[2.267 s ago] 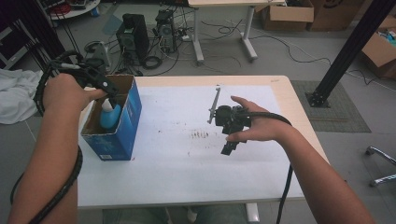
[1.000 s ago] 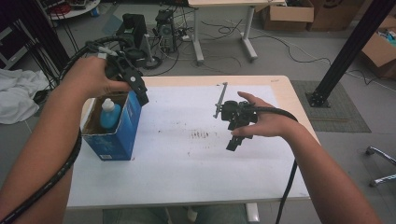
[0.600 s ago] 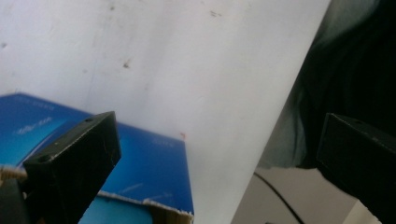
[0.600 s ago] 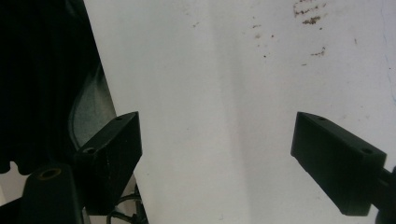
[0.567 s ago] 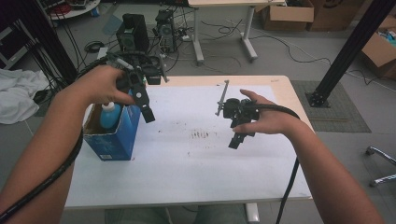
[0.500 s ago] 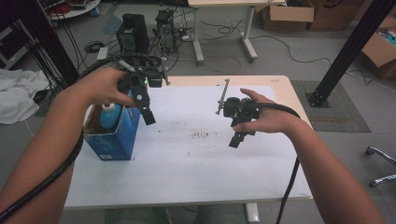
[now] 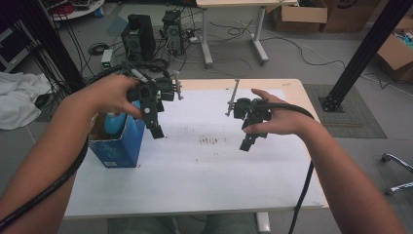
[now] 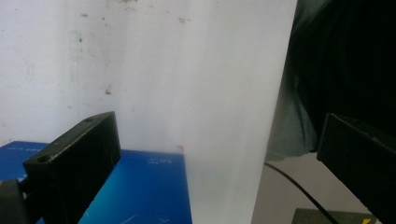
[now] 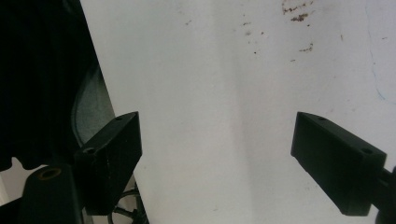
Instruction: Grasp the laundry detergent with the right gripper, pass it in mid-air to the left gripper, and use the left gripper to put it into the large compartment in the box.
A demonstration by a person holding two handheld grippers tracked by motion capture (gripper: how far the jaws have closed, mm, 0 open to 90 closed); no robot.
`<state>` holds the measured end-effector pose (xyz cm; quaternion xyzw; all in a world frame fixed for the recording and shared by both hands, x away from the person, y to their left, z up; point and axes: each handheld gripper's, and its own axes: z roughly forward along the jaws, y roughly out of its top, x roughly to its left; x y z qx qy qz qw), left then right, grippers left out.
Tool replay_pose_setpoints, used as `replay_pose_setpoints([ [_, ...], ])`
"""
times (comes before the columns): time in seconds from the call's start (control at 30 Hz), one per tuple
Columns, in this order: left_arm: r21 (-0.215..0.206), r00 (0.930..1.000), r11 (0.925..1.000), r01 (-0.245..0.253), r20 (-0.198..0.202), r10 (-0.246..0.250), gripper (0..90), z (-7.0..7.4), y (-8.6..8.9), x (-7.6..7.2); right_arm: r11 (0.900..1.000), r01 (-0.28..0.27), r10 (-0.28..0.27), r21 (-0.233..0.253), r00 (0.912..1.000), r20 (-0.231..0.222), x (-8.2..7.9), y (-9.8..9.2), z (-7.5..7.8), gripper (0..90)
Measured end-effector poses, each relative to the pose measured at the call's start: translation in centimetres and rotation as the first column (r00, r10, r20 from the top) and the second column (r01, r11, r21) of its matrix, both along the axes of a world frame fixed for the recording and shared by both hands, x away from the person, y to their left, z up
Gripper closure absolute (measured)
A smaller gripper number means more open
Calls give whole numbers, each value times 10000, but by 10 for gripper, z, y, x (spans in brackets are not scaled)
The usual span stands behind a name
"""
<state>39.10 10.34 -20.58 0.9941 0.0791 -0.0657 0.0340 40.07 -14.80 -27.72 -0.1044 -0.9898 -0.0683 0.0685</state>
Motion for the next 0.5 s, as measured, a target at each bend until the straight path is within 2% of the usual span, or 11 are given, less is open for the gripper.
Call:
replay_pose_setpoints([
  [0.5, 155, 9999, 9998, 133, -95, -131, 1, 0, -9, 2, 9999, 19, -19, -103, 10000, 18, 2, -1, 0, 160],
])
